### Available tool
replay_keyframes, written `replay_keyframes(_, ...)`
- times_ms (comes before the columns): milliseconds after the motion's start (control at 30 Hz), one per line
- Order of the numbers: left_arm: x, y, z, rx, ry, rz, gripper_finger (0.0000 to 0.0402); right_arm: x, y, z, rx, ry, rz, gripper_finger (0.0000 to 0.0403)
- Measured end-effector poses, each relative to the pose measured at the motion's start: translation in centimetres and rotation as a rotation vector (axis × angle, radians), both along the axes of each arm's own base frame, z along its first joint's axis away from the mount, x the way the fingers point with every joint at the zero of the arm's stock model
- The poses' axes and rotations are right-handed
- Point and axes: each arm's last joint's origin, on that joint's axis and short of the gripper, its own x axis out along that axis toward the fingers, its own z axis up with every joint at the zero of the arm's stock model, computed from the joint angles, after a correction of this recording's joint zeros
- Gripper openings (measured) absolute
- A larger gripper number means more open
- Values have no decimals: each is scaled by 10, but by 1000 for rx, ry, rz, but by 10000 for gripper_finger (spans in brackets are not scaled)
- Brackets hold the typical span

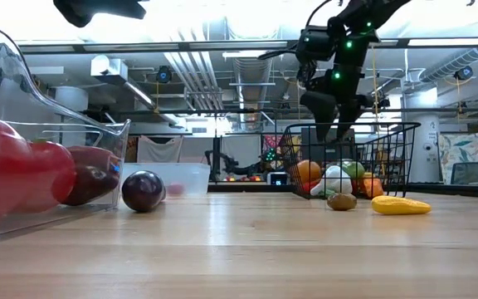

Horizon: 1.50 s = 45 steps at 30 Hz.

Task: Sort produce into baskets
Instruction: Put the date into the wire basket

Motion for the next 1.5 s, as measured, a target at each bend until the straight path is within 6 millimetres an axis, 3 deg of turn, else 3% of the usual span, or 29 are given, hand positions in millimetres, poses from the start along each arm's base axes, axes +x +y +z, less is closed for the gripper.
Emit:
replay_keyframes(333,1,-1,-1,-12,-1,8,137,-4,26,38,-53,-148,33,326)
replay_keyframes(567,8,-5,-12,13,30,11,137,-2,70,65,-78,-286,155,327)
replay_keyframes(800,20,-5,-17,35,10,14,137,6,118,71,-46,-357,294,327)
replay_keyframes(1133,28,-5,-3,50,-15,12,137,24,186,52,108,-300,626,327)
replay_keyframes(1267,28,-5,-3,51,-13,12,137,29,213,33,206,-195,800,325)
replay_keyframes(1500,28,-5,-4,52,-12,11,137,39,245,-7,236,-44,878,306)
